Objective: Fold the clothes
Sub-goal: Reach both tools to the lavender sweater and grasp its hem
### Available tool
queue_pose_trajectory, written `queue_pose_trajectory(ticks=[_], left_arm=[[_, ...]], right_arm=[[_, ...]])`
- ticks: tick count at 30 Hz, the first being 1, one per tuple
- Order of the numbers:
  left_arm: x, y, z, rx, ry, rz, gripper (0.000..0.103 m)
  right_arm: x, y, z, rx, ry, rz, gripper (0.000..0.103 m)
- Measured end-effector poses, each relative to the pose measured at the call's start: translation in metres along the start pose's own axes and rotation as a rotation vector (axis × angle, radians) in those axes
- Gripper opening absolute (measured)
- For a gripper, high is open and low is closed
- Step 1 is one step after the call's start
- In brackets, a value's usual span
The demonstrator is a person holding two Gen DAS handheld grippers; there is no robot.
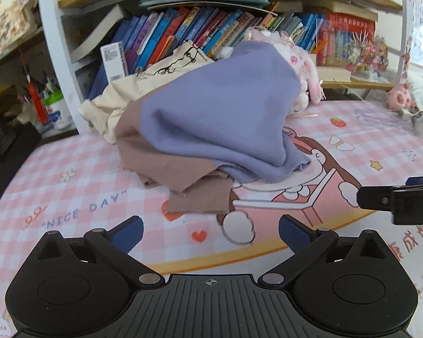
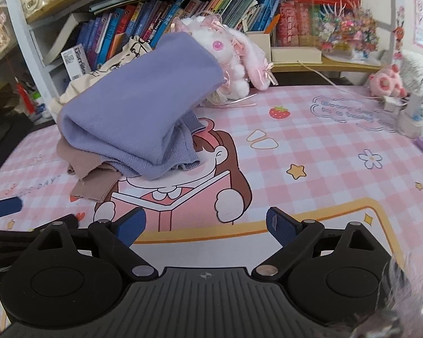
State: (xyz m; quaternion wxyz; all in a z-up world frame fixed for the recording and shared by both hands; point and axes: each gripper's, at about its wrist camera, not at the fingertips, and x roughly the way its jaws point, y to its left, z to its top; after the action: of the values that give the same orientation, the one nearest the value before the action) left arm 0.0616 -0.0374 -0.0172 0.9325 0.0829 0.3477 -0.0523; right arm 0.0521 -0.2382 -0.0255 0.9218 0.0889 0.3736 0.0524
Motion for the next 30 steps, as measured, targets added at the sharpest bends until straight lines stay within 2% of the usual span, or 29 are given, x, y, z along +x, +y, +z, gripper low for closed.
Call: queue_pose_trajectory(ticks=[8,13,15,17,20,21,24,28,30], left_arm=[[0.034,-0.051,0.025,0.103,-0.028,0.1,0.102],[0.062,-0.082,0.04,0.176,-0.053,0.162,0.092],[0.074,-0.093,0.045,0.211,-0.066,0.179,0.084],[0.087,-0.102,0.051,0.234,-0.067,0.202,0.079],[0.106,-0.105,0.063,0.217,-0.037,0.246,0.063],[0.11,-0.103,0.066,0.2,-0.028,0.254,0.046],[0.116,-0.089,0.073,0.136,0.0,0.242,0.012],[0.084,-0.064,0.066,0.058,-0.028,0.213,0.009],[0.055,-0.057,0.054,0.05,-0.045,0.192,0.009]], right_arm=[[0.009,-0.042,0.015,0.009,0.037,0.07,0.094],[0.005,-0.063,0.026,0.021,0.038,0.084,0.092],[0.002,-0.071,0.028,0.034,0.041,0.089,0.091],[-0.002,-0.077,0.029,0.048,0.043,0.095,0.089],[-0.007,-0.083,0.029,0.064,0.045,0.093,0.087],[-0.009,-0.085,0.028,0.067,0.045,0.09,0.086],[-0.014,-0.087,0.027,0.072,0.04,0.096,0.081],[-0.015,-0.089,0.028,0.102,0.048,0.17,0.075],[-0.012,-0.087,0.029,0.132,0.062,0.238,0.075]])
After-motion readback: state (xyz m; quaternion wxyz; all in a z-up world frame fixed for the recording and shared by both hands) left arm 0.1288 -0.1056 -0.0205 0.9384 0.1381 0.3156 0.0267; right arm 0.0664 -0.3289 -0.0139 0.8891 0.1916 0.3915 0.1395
